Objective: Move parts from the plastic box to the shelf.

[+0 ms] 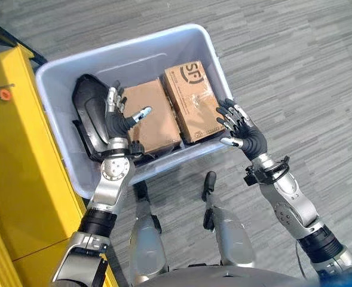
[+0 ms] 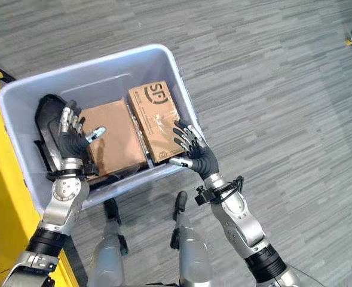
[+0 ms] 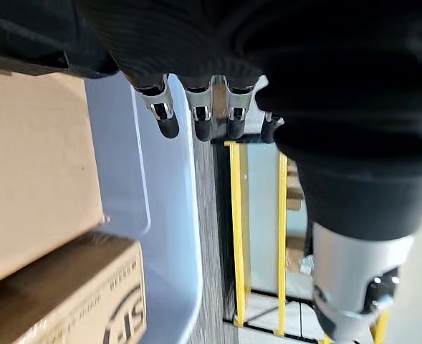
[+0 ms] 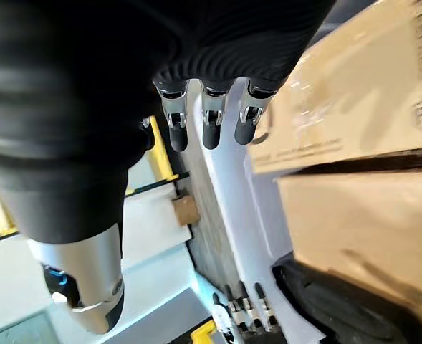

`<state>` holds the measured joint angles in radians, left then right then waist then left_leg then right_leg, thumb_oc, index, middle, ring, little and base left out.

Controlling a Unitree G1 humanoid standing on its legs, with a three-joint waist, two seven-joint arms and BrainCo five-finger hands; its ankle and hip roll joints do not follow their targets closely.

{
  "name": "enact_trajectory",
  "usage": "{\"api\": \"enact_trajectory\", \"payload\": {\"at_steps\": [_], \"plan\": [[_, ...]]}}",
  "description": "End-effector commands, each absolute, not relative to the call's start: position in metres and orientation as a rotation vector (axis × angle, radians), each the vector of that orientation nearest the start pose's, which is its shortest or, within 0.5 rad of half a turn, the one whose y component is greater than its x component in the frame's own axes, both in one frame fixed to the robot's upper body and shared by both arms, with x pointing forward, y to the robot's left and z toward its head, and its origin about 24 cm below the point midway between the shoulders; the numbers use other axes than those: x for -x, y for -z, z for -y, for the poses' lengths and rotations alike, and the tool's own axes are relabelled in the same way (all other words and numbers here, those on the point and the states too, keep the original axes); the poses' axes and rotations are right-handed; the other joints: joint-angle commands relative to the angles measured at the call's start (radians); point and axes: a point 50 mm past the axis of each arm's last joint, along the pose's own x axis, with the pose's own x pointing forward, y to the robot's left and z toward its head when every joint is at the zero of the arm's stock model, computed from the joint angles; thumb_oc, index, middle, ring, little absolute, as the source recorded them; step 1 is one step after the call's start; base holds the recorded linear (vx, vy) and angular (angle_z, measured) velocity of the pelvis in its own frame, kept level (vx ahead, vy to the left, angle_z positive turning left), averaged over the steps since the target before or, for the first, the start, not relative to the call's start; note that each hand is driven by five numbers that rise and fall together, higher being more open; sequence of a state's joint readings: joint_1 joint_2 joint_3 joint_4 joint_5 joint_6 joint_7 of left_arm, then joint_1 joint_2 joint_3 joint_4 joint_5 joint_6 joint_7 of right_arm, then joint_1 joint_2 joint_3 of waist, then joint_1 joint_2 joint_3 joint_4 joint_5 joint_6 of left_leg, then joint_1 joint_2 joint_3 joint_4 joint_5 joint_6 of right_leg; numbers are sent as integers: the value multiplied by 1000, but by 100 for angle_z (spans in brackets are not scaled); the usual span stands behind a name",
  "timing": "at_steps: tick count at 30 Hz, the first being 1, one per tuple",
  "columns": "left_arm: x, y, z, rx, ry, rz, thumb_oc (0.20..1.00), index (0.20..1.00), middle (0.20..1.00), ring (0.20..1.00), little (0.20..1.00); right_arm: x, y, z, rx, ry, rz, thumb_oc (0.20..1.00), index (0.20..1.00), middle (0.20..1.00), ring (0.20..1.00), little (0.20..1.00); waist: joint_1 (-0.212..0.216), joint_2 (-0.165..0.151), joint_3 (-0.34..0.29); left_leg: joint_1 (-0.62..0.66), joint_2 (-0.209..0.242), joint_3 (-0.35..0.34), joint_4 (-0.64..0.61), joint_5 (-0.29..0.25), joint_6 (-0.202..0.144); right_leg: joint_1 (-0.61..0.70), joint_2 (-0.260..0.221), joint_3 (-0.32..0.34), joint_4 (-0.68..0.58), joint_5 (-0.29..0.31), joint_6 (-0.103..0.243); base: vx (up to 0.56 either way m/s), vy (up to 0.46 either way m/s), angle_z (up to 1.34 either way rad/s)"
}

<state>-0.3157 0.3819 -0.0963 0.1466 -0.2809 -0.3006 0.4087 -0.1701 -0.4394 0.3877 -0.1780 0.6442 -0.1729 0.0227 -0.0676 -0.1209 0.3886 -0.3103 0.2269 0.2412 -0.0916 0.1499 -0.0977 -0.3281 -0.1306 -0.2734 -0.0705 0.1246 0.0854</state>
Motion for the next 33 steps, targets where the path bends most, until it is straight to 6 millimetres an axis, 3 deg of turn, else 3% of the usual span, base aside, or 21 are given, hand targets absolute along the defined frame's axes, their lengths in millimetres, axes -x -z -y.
{"api": "enact_trajectory", "payload": {"at_steps": [1, 13, 16, 17, 33], "plan": [[-300, -164, -226, -91, -384, 636, 1000, 1000, 1000, 1000, 1000, -252, -153, 116, -328, -508, 480, 1000, 1000, 1000, 1000, 1000, 5, -43, 12, 60, 56, 6, 10, -44, -47, -52, -83, -21, 72, 9, 75, -25, 8, 4], [-292, -183, -249, -133, -598, 735, 1000, 1000, 1000, 1000, 1000, -250, -152, 118, -360, -499, 484, 1000, 1000, 1000, 1000, 1000, 14, -90, 47, 24, 64, -20, 8, -56, -61, -46, -68, -35, 36, 12, 86, 4, 2, 2], [-290, -182, -251, -130, -608, 740, 1000, 1000, 1000, 1000, 1000, -250, -151, 118, -360, -499, 481, 1000, 1000, 1000, 1000, 1000, 19, -102, 58, 12, 61, -17, 8, -36, -54, -52, -71, -48, 33, 29, 75, -19, -1, 13], [-289, -181, -252, -136, -610, 736, 1000, 1000, 1000, 1000, 1000, -250, -151, 118, -361, -498, 479, 1000, 1000, 1000, 1000, 1000, 21, -101, 53, 19, 64, -26, 8, -55, -61, -42, -66, -42, 30, 16, 86, -16, -4, 12], [-280, -179, -263, -187, -673, 740, 1000, 1000, 1000, 1000, 1000, -251, -149, 115, -359, -515, 462, 1000, 1000, 1000, 1000, 1000, 54, -127, 72, -11, 61, -52, 6, -52, -64, -15, -66, -76, -3, 31, 92, -5, 8, 5]]}}
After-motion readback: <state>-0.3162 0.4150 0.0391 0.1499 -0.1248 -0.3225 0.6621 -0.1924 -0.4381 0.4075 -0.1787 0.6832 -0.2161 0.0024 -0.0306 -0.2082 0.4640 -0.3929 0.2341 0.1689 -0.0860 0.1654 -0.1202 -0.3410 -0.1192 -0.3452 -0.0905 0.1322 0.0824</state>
